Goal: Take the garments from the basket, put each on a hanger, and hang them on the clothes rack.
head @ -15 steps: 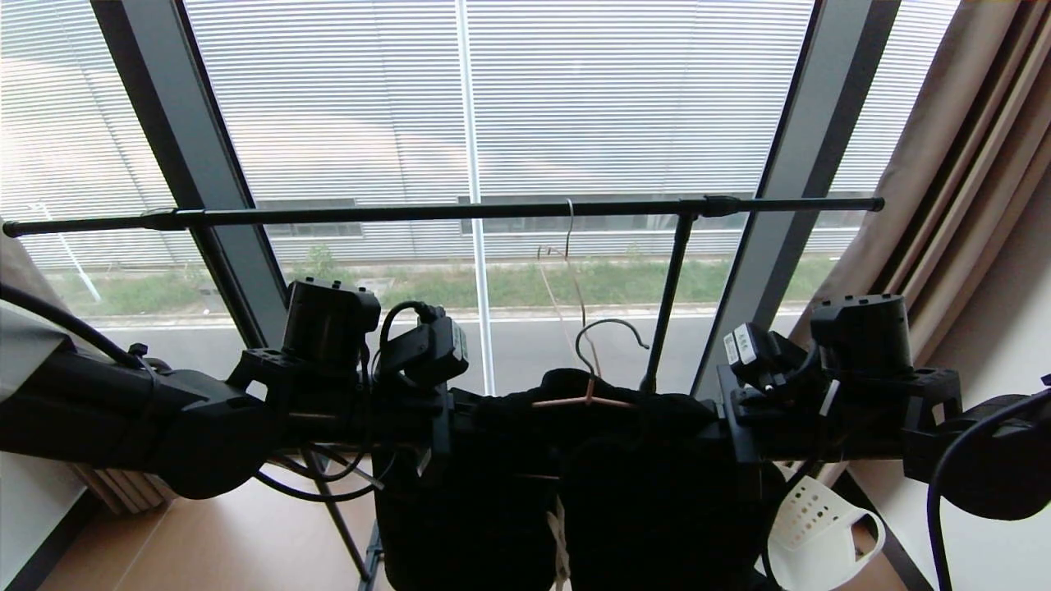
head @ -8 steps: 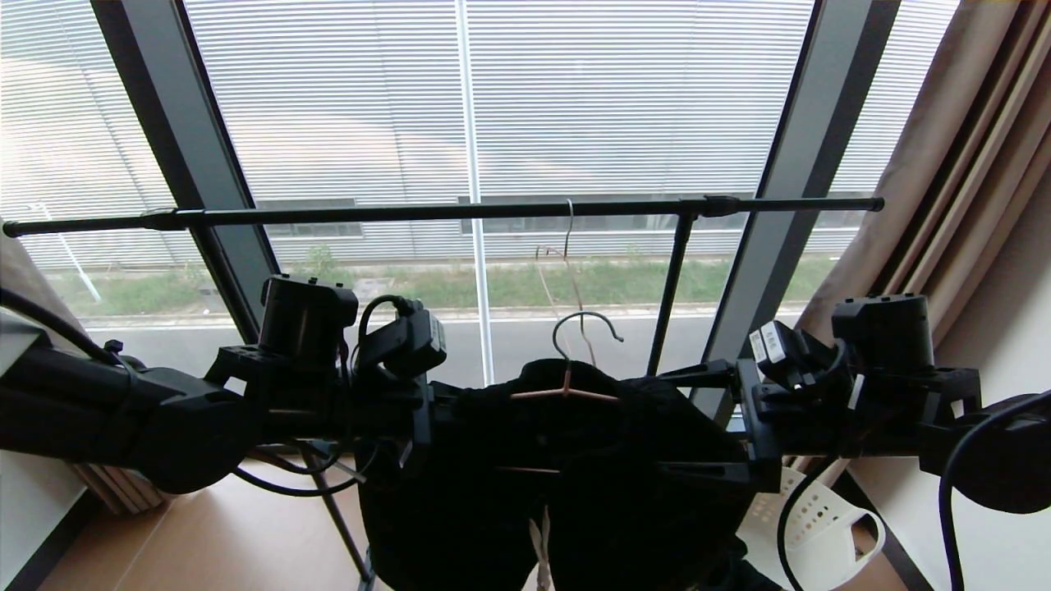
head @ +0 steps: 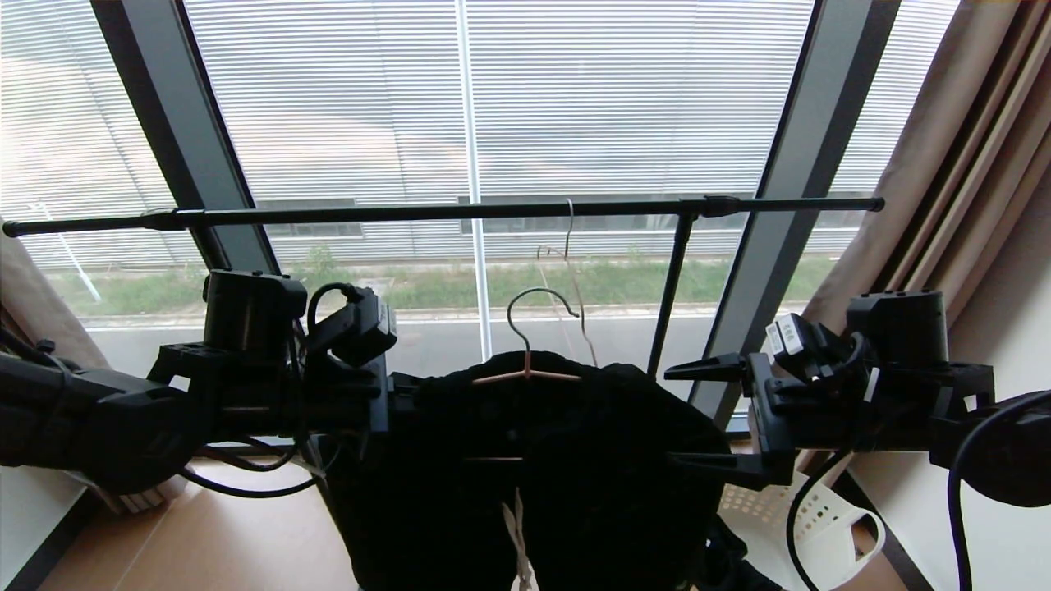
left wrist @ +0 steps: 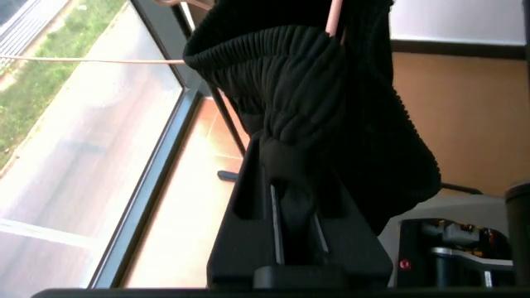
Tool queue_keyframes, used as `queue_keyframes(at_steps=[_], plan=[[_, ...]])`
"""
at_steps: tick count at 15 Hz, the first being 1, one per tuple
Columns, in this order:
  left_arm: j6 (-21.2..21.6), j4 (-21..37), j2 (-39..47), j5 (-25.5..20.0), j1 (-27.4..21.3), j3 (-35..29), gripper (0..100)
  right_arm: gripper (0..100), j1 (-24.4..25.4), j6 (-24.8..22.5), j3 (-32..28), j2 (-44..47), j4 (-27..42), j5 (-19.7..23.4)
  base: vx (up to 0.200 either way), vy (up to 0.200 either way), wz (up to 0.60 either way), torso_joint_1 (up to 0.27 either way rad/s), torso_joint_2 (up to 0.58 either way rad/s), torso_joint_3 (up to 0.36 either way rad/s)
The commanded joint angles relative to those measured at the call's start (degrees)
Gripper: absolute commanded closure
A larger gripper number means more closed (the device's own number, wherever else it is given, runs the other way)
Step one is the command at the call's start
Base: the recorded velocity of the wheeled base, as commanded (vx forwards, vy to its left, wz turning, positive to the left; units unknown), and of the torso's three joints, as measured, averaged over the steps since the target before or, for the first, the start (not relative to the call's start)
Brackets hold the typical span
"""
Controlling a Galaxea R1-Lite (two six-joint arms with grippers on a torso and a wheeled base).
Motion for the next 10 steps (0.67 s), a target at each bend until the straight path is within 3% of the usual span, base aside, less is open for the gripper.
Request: queue_keyframes(at_steps=[1, 10], plan=[[-0.4, 0.0, -2.0, -1.3, 2.1, 0.6, 100, 0, -0.6, 0.0, -0.2, 0.1, 0.0, 0.3, 0.0, 0.0, 0.0, 0.0, 0.0, 0.0], [-6.3, 0.0, -7.3, -7.3, 10.6, 1.5, 100, 0, -0.7, 0.0, 0.5, 2.3, -0.1, 0.2, 0.0, 0.0, 0.0, 0.0, 0.0, 0.0]])
